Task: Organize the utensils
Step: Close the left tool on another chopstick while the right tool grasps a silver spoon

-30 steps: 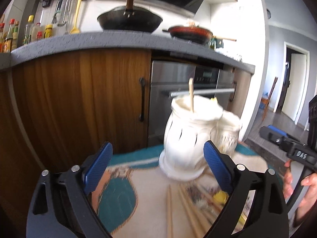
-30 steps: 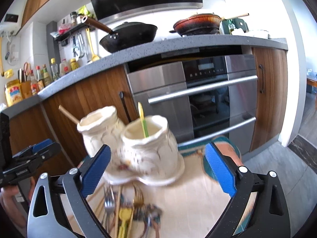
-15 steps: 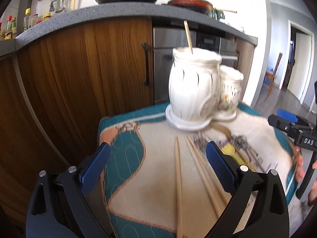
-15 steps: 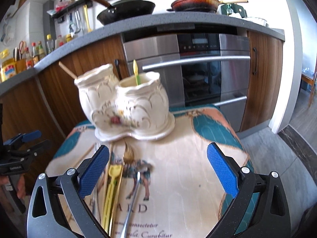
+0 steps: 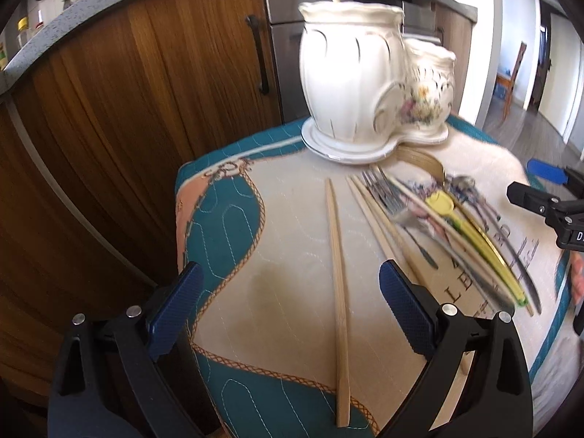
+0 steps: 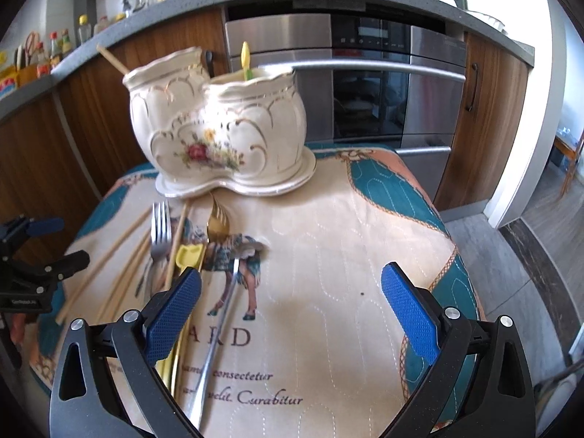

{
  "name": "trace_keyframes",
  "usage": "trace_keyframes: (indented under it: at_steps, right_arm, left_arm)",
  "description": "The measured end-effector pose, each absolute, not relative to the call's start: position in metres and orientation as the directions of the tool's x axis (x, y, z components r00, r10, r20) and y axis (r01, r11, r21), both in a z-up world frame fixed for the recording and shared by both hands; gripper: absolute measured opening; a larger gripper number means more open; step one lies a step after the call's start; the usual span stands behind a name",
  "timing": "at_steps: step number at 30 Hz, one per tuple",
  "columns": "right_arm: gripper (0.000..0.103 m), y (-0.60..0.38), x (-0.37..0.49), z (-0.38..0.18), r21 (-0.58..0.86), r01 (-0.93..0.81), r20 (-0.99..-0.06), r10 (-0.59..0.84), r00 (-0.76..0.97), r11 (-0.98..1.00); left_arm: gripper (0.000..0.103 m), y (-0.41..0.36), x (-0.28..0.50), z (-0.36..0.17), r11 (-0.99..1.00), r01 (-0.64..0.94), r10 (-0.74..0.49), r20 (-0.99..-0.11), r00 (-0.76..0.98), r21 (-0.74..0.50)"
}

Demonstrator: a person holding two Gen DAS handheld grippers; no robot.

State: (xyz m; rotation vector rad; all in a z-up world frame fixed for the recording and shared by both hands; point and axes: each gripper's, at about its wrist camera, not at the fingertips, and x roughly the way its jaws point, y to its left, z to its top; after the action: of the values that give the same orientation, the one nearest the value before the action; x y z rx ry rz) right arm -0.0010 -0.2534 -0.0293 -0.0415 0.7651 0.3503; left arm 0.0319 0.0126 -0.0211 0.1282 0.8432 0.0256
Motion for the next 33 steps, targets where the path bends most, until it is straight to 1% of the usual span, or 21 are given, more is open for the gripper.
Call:
trace_keyframes:
  at_steps: [6,8,10,12,13,14,15,17,18,20,22,24,25,26,27,28,29,30,32,33]
  right_arm:
    - [0.098,-0.244,0.000,-0.034,0.075,-0.370,-0.710,0.310,0.632,0.926]
    - [0.097,-0.242,0.003,-0.037,0.090,-0.386,-0.722,0.328,0.610,0.918]
    - [0.096,-0.239,0.005,-0.038,0.092,-0.391,-0.729,0.329,0.600,0.916]
    - [0.093,-0.236,0.006,-0.039,0.083,-0.398,-0.734,0.327,0.596,0.913]
    - [0.087,-0.234,0.007,-0.039,0.076,-0.403,-0.735,0.324,0.595,0.912]
    - [0.078,-0.232,0.007,-0.039,0.068,-0.408,-0.738,0.321,0.593,0.910]
    - [0.073,-0.229,0.009,-0.040,0.058,-0.411,-0.745,0.314,0.589,0.910]
    - [0.059,-0.226,0.010,-0.043,0.048,-0.416,-0.757,0.305,0.577,0.908]
    - [0.057,-0.224,0.012,-0.045,0.046,-0.422,-0.765,0.304,0.568,0.905]
    - [0.048,-0.220,0.013,-0.046,0.036,-0.433,-0.773,0.300,0.559,0.900]
    - [0.044,-0.216,0.014,-0.047,0.024,-0.440,-0.777,0.293,0.556,0.898]
    - [0.041,-0.214,0.017,-0.048,0.043,-0.448,-0.783,0.309,0.540,0.893]
    - [0.037,-0.213,0.018,-0.047,0.050,-0.452,-0.783,0.315,0.536,0.891]
    - [0.028,-0.213,0.018,-0.047,0.049,-0.455,-0.784,0.316,0.534,0.889]
    - [0.024,-0.210,0.018,-0.048,0.048,-0.463,-0.786,0.319,0.529,0.885]
    - [0.021,-0.209,0.018,-0.048,0.052,-0.469,-0.786,0.325,0.525,0.882]
    - [0.016,-0.209,0.018,-0.049,0.053,-0.471,-0.786,0.328,0.524,0.881]
    - [0.014,-0.208,0.018,-0.049,0.063,-0.478,-0.785,0.339,0.518,0.876]
    - [0.010,-0.211,0.020,-0.049,0.099,-0.476,-0.783,0.364,0.505,0.874]
    - [0.008,-0.213,0.022,-0.050,0.112,-0.472,-0.781,0.371,0.502,0.874]
  left_arm:
    - [0.084,0.010,0.035,-0.027,0.991,0.046,0.070,-0.761,0.645,0.129]
    - [0.073,0.008,0.035,-0.028,0.990,0.061,0.060,-0.770,0.636,0.127]
    - [0.071,0.006,0.035,-0.028,0.989,0.072,0.053,-0.772,0.634,0.127]
    - [0.067,0.003,0.035,-0.029,0.988,0.092,0.039,-0.775,0.630,0.124]
    - [0.064,0.001,0.035,-0.029,0.987,0.099,0.035,-0.777,0.628,0.125]
    - [0.061,0.000,0.036,-0.031,0.986,0.109,0.031,-0.781,0.623,0.126]
    - [0.060,-0.002,0.036,-0.032,0.985,0.115,0.029,-0.785,0.619,0.127]
    - [0.055,-0.003,0.036,-0.034,0.984,0.125,0.022,-0.790,0.612,0.125]
    - [0.055,-0.003,0.037,-0.035,0.984,0.127,0.021,-0.793,0.609,0.123]
    - [0.054,-0.003,0.039,-0.037,0.984,0.131,0.017,-0.797,0.603,0.120]
    - [0.052,-0.002,0.041,-0.038,0.985,0.133,0.007,-0.801,0.599,0.109]
    - [0.052,-0.002,0.045,-0.039,0.986,0.134,0.000,-0.806,0.592,0.098]
    - [0.052,-0.002,0.047,-0.039,0.986,0.134,-0.002,-0.808,0.590,0.095]
    - [0.051,-0.001,0.050,-0.039,0.987,0.133,-0.006,-0.813,0.582,0.088]
    - [0.049,0.000,0.052,-0.039,0.988,0.133,-0.015,-0.818,0.575,0.075]
    - [0.040,0.001,0.054,-0.038,0.989,0.138,-0.037,-0.825,0.564,0.049]
    - [0.035,0.003,0.057,-0.038,0.990,0.138,-0.049,-0.830,0.556,0.034]
    - [0.032,0.003,0.058,-0.038,0.990,0.137,-0.045,-0.833,0.552,0.037]
    - [0.023,0.004,0.065,-0.037,0.989,0.143,-0.043,-0.841,0.539,0.041]
    - [0.021,0.006,0.068,-0.036,0.989,0.146,-0.047,-0.847,0.530,0.036]
